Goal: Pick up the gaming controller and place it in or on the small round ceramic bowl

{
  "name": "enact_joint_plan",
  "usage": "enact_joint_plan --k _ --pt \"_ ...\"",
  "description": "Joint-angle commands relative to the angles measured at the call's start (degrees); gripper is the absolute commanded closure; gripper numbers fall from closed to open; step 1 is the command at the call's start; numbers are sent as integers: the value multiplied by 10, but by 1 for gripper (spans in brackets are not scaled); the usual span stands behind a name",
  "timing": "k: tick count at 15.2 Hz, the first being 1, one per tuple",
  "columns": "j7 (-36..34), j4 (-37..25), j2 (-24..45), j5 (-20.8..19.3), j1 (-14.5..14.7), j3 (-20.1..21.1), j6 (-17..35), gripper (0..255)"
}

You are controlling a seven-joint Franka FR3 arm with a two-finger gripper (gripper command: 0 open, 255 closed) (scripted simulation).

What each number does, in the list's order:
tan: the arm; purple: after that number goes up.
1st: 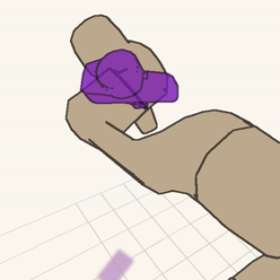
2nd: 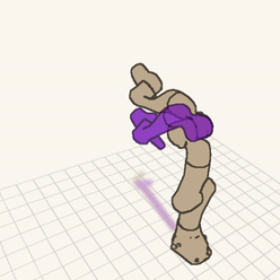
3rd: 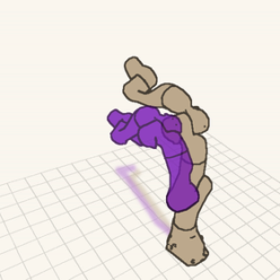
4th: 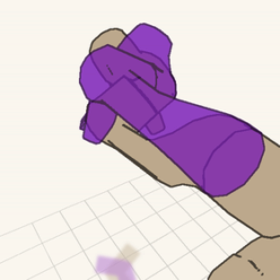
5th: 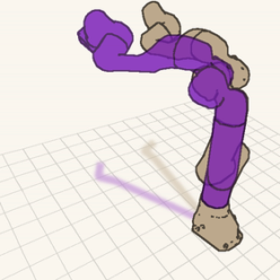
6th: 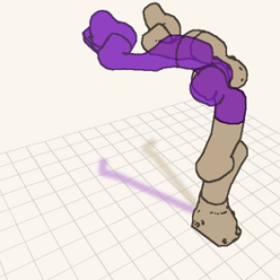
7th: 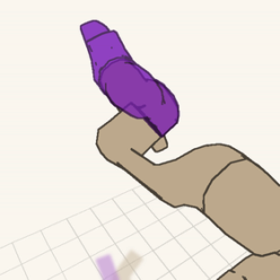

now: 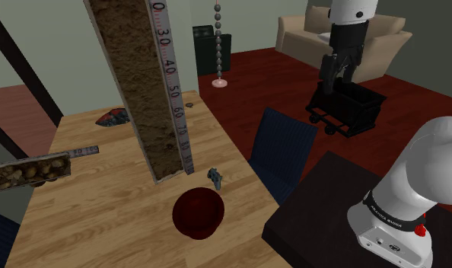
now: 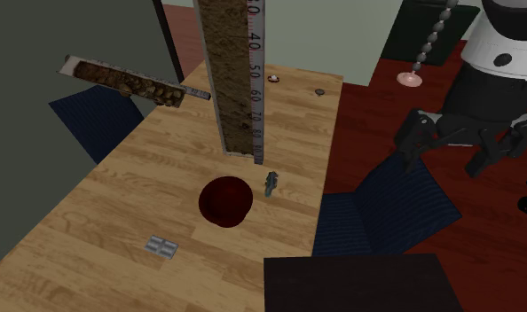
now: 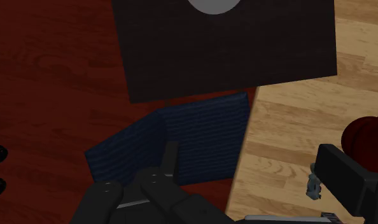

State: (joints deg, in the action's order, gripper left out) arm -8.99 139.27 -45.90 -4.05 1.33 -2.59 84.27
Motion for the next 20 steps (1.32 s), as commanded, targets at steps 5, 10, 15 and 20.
enact_joint_plan --k 5,10,15,20 --pt "-26 20 57 16 11 21 69 0" --pt "-56 26 145 32 24 45 153 0" --pt "-86 13 247 42 35 68 232 0" --pt "-116 -20 357 42 45 89 299 0"
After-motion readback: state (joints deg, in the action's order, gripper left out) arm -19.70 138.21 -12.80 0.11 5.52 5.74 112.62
